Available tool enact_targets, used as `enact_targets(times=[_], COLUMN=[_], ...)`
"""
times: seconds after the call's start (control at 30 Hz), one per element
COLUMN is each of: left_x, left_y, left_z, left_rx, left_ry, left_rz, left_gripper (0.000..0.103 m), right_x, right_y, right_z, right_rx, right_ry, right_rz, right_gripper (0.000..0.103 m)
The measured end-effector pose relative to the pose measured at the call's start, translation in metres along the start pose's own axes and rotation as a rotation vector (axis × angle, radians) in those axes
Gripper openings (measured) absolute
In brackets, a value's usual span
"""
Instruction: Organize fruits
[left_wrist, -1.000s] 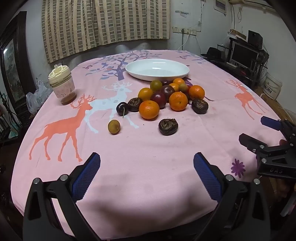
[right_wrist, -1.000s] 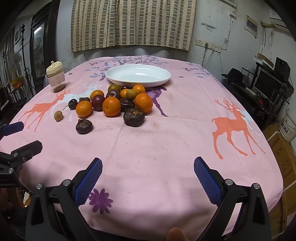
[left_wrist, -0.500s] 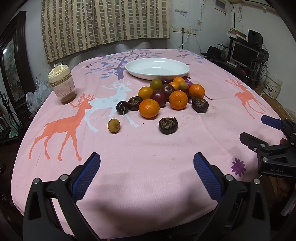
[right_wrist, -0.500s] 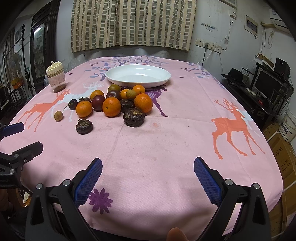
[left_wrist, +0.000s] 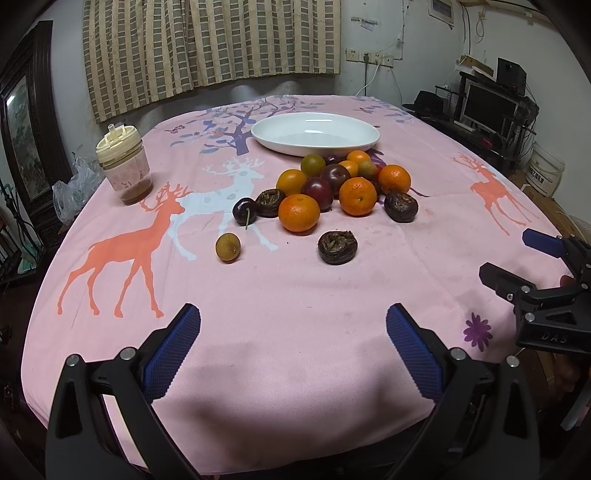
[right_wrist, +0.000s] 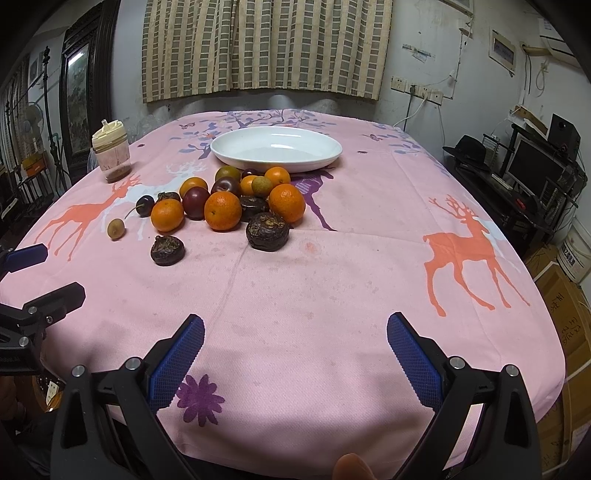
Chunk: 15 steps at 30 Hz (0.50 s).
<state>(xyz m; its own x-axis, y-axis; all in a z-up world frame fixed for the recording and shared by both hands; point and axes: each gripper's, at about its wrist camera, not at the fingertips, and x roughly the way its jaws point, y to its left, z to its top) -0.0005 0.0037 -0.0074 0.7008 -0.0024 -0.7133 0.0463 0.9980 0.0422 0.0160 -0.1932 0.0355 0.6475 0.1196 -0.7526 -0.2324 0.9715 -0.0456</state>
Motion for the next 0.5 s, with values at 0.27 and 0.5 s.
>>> enact_targets(times=[0.27, 0.5], left_x=[0.0009, 0.0011], left_y=[0.0005, 0.0009], left_z=[-0.0006, -0.001], left_rx=[0.001, 0.002], left_ry=[0.006, 0.008], left_rz=[0.0, 0.002], left_gripper=[0.099, 0.099], right_x=[0.0015, 0.0015], right_y=[-0.0011, -0.0007], right_z=[-0.0009, -0.0012], right_rx=[-0.002, -0.003], right_ry=[-0.001, -0.001], right_rz=[0.001, 0.001], right_gripper=[0.099, 0.099])
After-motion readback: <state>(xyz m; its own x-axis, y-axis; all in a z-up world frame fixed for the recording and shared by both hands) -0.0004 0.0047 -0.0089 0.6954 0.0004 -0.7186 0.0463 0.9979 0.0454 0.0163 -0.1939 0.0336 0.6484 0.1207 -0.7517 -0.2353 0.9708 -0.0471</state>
